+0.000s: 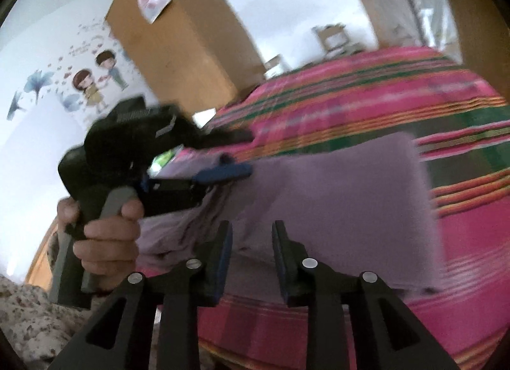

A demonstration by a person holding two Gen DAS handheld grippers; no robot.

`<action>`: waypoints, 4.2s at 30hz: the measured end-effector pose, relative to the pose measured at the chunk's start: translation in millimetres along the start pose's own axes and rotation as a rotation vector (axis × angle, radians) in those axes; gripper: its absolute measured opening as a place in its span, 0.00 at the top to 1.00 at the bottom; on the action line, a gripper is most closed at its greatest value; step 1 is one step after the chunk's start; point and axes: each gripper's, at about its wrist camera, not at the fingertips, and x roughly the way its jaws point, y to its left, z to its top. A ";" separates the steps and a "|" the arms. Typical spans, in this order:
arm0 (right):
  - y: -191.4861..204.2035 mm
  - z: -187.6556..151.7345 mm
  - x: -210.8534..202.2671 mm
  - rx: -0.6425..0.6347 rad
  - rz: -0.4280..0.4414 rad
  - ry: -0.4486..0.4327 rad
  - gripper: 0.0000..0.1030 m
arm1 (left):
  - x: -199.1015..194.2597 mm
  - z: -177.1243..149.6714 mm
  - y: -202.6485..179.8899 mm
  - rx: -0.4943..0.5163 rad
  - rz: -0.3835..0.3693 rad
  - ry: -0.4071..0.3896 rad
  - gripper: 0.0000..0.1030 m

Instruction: Fold clothes

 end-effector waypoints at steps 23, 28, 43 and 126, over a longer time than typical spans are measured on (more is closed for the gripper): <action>-63.3 -12.5 -17.1 0.094 -0.360 -0.032 0.74 | -19.1 -46.7 -0.1 0.143 0.148 0.080 0.66; -56.0 -12.6 -19.1 0.062 -0.389 -0.050 0.74 | -24.5 -59.5 -3.5 0.212 0.236 0.077 0.66; 37.0 -23.6 21.1 -0.340 -0.207 0.029 0.66 | -47.5 -60.6 -9.1 0.171 0.140 0.035 0.66; 193.3 -37.5 106.8 -0.660 0.171 0.189 0.69 | -233.5 -59.7 164.2 -0.174 0.310 -0.258 0.64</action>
